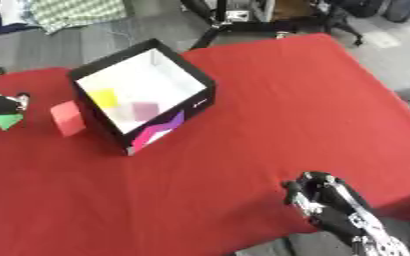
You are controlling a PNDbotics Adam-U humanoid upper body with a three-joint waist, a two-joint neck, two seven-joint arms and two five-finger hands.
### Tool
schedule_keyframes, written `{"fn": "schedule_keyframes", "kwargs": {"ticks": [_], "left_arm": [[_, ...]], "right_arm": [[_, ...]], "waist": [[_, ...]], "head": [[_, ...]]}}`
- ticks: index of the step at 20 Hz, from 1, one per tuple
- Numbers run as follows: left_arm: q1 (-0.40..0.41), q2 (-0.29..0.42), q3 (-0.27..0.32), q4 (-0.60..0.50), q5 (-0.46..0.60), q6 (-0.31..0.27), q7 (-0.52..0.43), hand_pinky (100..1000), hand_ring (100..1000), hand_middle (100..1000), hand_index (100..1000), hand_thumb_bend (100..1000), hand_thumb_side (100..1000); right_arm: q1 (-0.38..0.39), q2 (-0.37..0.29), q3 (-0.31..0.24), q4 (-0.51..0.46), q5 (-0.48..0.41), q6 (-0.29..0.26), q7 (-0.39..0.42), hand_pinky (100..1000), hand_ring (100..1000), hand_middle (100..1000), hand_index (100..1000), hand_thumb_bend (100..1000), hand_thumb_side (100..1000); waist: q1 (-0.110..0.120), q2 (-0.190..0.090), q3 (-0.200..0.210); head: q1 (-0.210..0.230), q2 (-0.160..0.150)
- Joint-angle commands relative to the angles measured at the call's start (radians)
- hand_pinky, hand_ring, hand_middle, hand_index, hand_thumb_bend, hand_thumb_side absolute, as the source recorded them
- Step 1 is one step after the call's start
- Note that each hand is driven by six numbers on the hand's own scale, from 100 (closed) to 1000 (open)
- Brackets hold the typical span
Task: Pick up objects on the table and place them in the box.
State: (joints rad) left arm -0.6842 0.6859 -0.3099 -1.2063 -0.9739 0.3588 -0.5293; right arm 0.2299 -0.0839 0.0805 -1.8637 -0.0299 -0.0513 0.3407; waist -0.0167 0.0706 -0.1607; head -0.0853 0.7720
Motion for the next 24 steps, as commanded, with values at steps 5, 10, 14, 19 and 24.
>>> {"fn": "schedule_keyframes", "kwargs": {"ticks": [5, 10, 14, 19, 24], "left_arm": [[0.012, 0.032, 0.025, 0.019, 0.009, 0.027, 0.058, 826, 806, 875, 1000, 125, 789], [0.029, 0.034, 0.028, 0.021, 0.014, 0.07, 0.153, 830, 809, 885, 1000, 133, 716], [0.057, 0.044, 0.025, 0.029, 0.014, 0.06, 0.151, 840, 829, 903, 1000, 162, 771], [0.071, 0.045, 0.034, 0.023, 0.007, 0.071, 0.197, 840, 829, 915, 1000, 123, 809], [0.071, 0.052, 0.032, 0.022, 0.015, 0.098, 0.282, 842, 832, 919, 1000, 112, 796]], "right_arm": [[0.002, -0.011, -0.004, -0.009, 0.006, -0.006, -0.002, 854, 468, 233, 461, 100, 198], [0.002, -0.011, -0.004, -0.01, 0.006, -0.007, -0.001, 854, 468, 233, 461, 100, 199], [-0.001, -0.012, -0.002, -0.012, 0.004, -0.008, 0.001, 854, 468, 233, 461, 100, 199], [-0.005, -0.008, 0.0, -0.014, 0.005, -0.008, 0.003, 854, 468, 232, 461, 100, 198], [-0.014, 0.002, 0.003, -0.022, 0.007, -0.007, 0.006, 854, 468, 232, 461, 100, 198]], "waist": [[0.007, -0.015, 0.002], [0.006, -0.012, 0.002], [0.004, -0.008, -0.002], [0.0, 0.003, -0.005], [-0.01, 0.031, -0.01]], "head": [[0.11, -0.017], [0.123, -0.016], [0.125, -0.019], [0.122, -0.025], [0.114, -0.049]]}}
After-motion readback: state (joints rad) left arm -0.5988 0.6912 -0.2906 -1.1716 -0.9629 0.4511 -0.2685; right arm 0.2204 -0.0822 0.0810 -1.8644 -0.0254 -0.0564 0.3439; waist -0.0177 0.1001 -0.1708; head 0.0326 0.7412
